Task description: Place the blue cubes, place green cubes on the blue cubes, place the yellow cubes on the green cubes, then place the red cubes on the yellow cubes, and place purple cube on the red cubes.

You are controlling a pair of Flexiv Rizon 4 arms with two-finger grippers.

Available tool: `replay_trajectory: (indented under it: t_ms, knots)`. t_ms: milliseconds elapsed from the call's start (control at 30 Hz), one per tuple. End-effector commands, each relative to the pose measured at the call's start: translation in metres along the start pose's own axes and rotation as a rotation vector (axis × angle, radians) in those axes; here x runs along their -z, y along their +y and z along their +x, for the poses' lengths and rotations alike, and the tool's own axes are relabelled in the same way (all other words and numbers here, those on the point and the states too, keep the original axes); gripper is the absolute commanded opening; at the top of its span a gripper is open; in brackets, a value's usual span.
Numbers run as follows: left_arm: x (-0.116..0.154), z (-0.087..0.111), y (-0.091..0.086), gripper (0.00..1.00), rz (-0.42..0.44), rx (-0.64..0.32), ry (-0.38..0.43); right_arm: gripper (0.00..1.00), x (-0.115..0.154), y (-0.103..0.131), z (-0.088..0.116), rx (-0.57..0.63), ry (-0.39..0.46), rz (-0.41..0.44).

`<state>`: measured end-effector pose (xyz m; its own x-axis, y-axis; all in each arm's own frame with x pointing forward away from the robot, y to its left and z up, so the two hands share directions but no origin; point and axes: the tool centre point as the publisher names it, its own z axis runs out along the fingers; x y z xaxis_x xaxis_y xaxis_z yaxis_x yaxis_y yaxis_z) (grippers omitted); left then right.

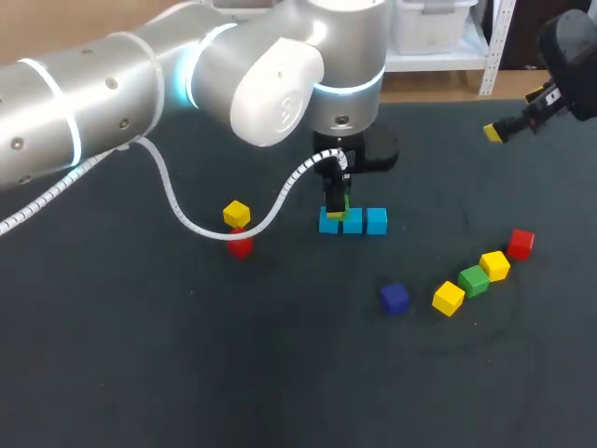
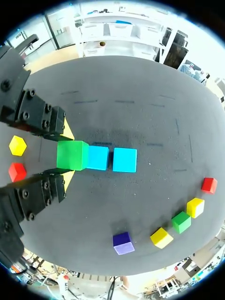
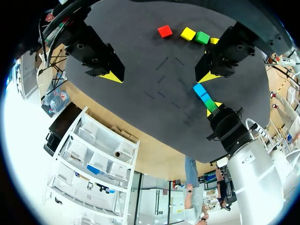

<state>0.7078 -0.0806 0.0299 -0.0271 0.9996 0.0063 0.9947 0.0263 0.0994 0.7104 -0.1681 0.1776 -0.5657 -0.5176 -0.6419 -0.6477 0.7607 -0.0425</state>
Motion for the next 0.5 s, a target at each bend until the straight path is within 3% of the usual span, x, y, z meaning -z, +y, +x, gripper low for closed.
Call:
replay_trajectory:
  t_ms: [33,100,133,167,500]
  knots:
    - [-0.001,-0.001,0.003,0.40,0.006,-0.004,0.001,1.00,0.001,0.001,0.000,-0.001,0.001,0.003]
    - [-0.001,-0.001,0.003,0.53,0.008,-0.006,0.000,1.00,0.001,0.001,0.000,-0.001,0.001,0.003]
    - [-0.001,-0.001,0.003,0.85,0.009,-0.006,-0.001,1.00,0.001,0.001,0.000,-0.001,0.001,0.003]
    - [-0.001,-0.001,0.002,1.00,0.010,-0.005,-0.003,1.00,0.001,0.001,0.000,-0.001,0.001,0.003]
    - [0.017,0.007,0.007,1.00,0.034,0.072,-0.061,1.00,0.001,0.001,0.000,-0.001,0.001,0.003]
